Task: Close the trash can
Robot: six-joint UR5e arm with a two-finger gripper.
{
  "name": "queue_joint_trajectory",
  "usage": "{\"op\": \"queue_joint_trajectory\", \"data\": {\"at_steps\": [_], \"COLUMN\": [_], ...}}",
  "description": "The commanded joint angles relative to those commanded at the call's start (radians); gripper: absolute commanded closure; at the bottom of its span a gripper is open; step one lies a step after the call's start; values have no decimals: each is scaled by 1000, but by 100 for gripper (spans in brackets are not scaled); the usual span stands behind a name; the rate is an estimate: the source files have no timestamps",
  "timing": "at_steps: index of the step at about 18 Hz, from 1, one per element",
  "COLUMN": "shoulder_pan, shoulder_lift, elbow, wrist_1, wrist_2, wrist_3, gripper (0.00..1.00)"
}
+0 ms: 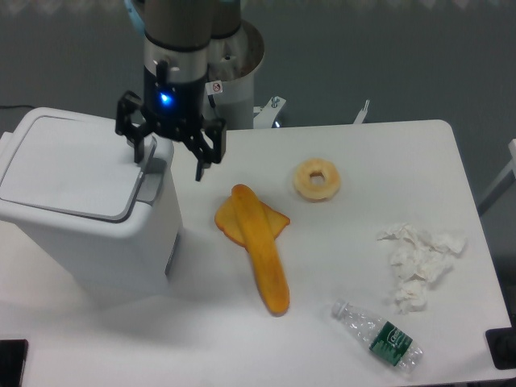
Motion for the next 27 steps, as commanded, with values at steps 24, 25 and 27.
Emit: {"op": "queue_joint_trajectory", "data": {"at_steps": [24,25,27], "shoulder_pan": [-3,-5,-12], "shoulder_lift": [100,115,138], "elbow": [52,51,49], "wrist_1": [-2,-2,-3], "wrist_2": [-38,-52,-78], "wrist_3": [-98,-100,-103], "gripper": [0,0,0]}}
